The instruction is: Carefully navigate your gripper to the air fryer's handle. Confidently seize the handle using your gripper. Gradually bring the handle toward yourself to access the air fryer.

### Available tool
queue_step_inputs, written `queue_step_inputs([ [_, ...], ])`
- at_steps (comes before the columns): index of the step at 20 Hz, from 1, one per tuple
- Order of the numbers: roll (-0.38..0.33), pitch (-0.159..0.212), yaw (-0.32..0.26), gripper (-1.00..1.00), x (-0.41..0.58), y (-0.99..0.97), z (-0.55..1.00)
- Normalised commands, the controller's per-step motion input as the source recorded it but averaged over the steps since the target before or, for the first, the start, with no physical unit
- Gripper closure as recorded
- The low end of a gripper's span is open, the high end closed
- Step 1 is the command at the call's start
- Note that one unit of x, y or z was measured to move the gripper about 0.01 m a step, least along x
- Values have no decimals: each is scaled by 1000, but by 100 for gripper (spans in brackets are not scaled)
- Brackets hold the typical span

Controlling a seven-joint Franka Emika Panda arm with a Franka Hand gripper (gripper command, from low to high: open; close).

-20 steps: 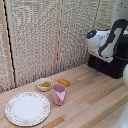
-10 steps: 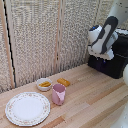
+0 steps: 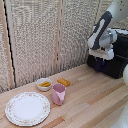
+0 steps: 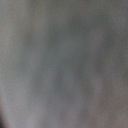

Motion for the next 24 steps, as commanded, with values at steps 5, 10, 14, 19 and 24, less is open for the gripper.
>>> queue_step_inputs([
  [5, 1, -64, -136, 100, 0, 821, -12],
  [10, 0, -56, -150, 100, 0, 814, -58],
  [14, 0, -97, -143, 100, 0, 809, -1],
  [19, 0, -114, -123, 100, 0, 833, 98],
  [24, 0, -80, -61, 100, -74, 815, 616],
])
